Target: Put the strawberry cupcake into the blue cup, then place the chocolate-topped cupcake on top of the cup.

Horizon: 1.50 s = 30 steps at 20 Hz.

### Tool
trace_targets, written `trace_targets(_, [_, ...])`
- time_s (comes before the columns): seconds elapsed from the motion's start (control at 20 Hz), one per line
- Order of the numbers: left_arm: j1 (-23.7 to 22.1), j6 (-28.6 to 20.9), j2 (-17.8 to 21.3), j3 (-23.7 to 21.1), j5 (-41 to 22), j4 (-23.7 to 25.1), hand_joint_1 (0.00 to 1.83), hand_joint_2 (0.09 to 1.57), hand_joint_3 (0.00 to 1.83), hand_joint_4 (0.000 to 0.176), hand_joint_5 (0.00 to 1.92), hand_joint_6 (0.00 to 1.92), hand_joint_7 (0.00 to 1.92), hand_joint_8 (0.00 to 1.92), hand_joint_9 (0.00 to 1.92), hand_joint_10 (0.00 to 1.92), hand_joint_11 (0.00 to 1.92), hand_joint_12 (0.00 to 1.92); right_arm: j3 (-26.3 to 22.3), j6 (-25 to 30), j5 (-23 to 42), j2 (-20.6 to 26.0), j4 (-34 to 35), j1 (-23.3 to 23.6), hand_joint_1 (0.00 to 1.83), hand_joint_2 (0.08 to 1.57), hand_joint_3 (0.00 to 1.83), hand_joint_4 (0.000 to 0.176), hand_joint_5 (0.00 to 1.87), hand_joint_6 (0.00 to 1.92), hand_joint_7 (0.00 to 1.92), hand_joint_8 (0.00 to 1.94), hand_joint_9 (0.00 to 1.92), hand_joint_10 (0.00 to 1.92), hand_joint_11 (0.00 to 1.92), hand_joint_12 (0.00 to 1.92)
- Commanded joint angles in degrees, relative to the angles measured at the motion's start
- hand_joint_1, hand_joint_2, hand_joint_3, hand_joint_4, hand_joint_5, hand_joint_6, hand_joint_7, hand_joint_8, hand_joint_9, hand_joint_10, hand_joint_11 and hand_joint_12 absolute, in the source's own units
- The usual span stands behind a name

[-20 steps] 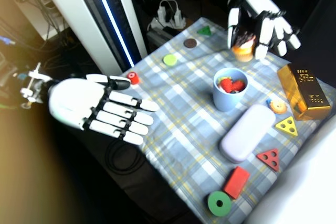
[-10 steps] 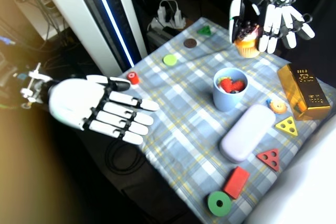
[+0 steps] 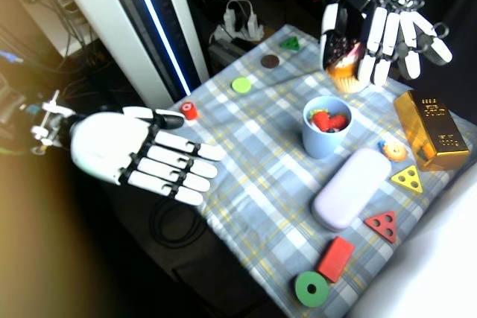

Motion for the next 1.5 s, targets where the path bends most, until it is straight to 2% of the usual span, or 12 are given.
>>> trace_targets(0.0, [-1.10, -0.17, -0.20, 0.32, -7.03, 1.03, 1.09, 1.00, 0.01, 0.046, 0.84, 0.00, 0.76, 0.02, 0.33, 0.00, 0.00, 0.00, 0.23, 0.29, 6.97, -0.06, 0.46, 0.42, 0.39, 0.87, 0.00, 0.045, 0.00, 0.00, 0.03, 0.01, 0.01, 0.00, 0.03, 0.01])
trace_targets(0.2, [-1.68, -0.19, -0.71, 0.70, -7.25, 1.25, 1.16, 0.98, 0.00, 0.042, 0.88, 0.00, 0.89, 0.01, 0.39, 0.00, 0.00, 0.00, 0.25, 0.29, 6.97, -0.35, 0.13, 0.42, 0.35, 0.86, 0.00, 0.057, 0.00, 0.00, 0.10, 0.02, 0.04, 0.01, 0.02, 0.01])
trace_targets(0.25, [-1.69, -0.19, -0.74, 0.70, -7.33, 1.25, 1.16, 0.97, 0.00, 0.063, 0.89, 0.01, 0.89, 0.00, 0.39, 0.00, 0.00, 0.00, 0.26, 0.29, 6.97, -0.44, 0.13, 0.42, 0.36, 0.87, 0.00, 0.042, 0.01, 0.00, 0.11, 0.02, 0.03, 0.00, 0.00, 0.00])
trace_targets(0.35, [-1.69, -0.19, -0.87, 0.75, -7.39, 1.25, 1.18, 0.96, 0.00, 0.061, 0.89, 0.00, 0.90, 0.01, 0.41, 0.01, 0.00, 0.00, 0.34, 0.30, 6.97, -0.57, 0.07, 0.42, 0.36, 0.87, 0.00, 0.041, 0.01, 0.00, 0.08, 0.01, 0.02, 0.00, 0.07, 0.03])
trace_targets(0.6, [-2.32, -0.23, -2.17, 1.61, -7.31, 1.11, 1.06, 1.01, 0.01, 0.030, 0.87, 0.00, 0.83, 0.00, 0.42, 0.00, 0.02, 0.01, 0.45, 0.31, 6.96, -0.79, -0.21, 0.43, 0.35, 0.86, 0.00, 0.052, 0.00, 0.00, 0.07, 0.00, 0.01, 0.00, 0.10, 0.05])
trace_targets(0.65, [-2.45, -0.24, -2.63, 1.84, -7.27, 1.07, 1.02, 1.03, 0.02, 0.043, 0.87, 0.00, 0.82, 0.00, 0.40, 0.00, 0.01, 0.01, 0.45, 0.31, 6.96, -0.79, -0.24, 0.43, 0.35, 0.86, 0.00, 0.060, 0.00, 0.00, 0.08, 0.01, 0.01, 0.00, 0.08, 0.04])
trace_targets(0.75, [-2.75, -0.21, -3.31, 2.14, -6.89, 1.29, 0.93, 1.04, 0.01, 0.003, 0.85, 0.00, 0.76, 0.00, 0.34, 0.00, 0.00, 0.00, 0.46, 0.39, 6.96, -0.79, -0.27, 0.43, 0.34, 0.86, 0.00, 0.063, 0.00, 0.00, 0.03, 0.00, 0.00, 0.00, 0.02, 0.02])
trace_targets(0.8, [-3.00, -0.21, -3.58, 2.30, -6.56, 1.45, 1.05, 1.06, 0.01, 0.000, 0.85, 0.00, 0.78, 0.01, 0.35, 0.01, 0.00, 0.00, 0.46, 0.42, 6.96, -0.79, -0.32, 0.43, 0.33, 0.87, 0.00, 0.042, 0.00, 0.00, 0.01, 0.00, 0.00, 0.00, 0.03, 0.02])
trace_targets(0.95, [-3.21, -0.21, -4.20, 2.61, -6.81, 1.61, 1.01, 1.05, 0.01, 0.000, 0.84, 0.00, 0.73, 0.00, 0.33, 0.00, 0.00, 0.00, 0.48, 0.48, 6.96, -0.79, -0.32, 0.43, 0.32, 0.88, 0.00, 0.032, 0.00, 0.00, 0.04, 0.01, 0.01, 0.00, 0.02, 0.02])
trace_targets(1.2, [-3.26, -0.25, -5.53, 3.33, -7.10, 1.41, 1.12, 1.06, 0.00, 0.009, 0.85, 0.00, 0.81, 0.02, 0.37, 0.01, 0.00, 0.00, 0.58, 0.72, 6.96, -1.12, -0.32, 0.43, 0.35, 0.85, 0.00, 0.057, 0.00, 0.00, 0.09, 0.00, 0.06, 0.00, 0.20, 0.14])
trace_targets(1.3, [-3.22, -0.26, -5.44, 3.33, -6.96, 1.36, 1.11, 1.07, 0.00, 0.022, 0.86, 0.00, 0.79, 0.01, 0.37, 0.01, 0.00, 0.00, 0.59, 0.78, 6.96, -1.12, -0.33, 0.43, 0.35, 0.85, 0.00, 0.081, 0.00, 0.00, 0.10, 0.00, 0.06, 0.00, 0.10, 0.10])
trace_targets(1.45, [-3.25, -0.28, -5.16, 3.27, -6.95, 1.33, 1.09, 1.05, 0.00, 0.014, 0.85, 0.00, 0.74, 0.00, 0.37, 0.00, 0.00, 0.00, 0.58, 0.87, 6.96, -1.12, -0.33, 0.42, 0.38, 0.84, 0.00, 0.073, 0.00, 0.00, 0.06, 0.00, 0.02, 0.00, 0.04, 0.09])
